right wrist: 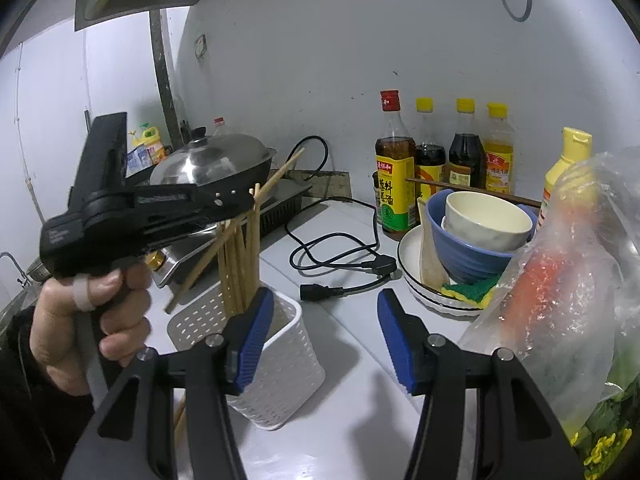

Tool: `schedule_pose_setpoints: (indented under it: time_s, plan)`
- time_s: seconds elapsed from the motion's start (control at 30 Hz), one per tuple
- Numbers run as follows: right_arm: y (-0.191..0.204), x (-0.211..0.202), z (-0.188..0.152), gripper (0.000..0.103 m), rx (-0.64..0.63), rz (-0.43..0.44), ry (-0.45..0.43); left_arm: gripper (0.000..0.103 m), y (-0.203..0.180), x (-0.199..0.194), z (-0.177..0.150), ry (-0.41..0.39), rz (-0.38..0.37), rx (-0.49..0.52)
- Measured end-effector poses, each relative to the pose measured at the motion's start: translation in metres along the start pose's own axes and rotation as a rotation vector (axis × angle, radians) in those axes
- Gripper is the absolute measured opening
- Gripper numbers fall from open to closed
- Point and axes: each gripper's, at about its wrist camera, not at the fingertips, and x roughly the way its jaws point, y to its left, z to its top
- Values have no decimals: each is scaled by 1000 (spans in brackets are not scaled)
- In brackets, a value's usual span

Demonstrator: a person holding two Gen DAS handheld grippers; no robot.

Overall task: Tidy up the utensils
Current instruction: 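Open the right tool to release the chopstick into the holder, then pinch another wooden chopstick beside the holder with the right tool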

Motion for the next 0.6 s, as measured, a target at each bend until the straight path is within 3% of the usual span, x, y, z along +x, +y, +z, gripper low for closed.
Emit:
schedule_pose_setpoints:
  time_s: [0.33, 0.6]
  plan:
    - [-4, 8, -4, 52, 13, 6, 11, 5, -8, 8, -21, 26, 53, 87]
    - [-1, 8, -6, 52, 13, 9, 12, 5, -8, -1, -29, 40, 50, 104]
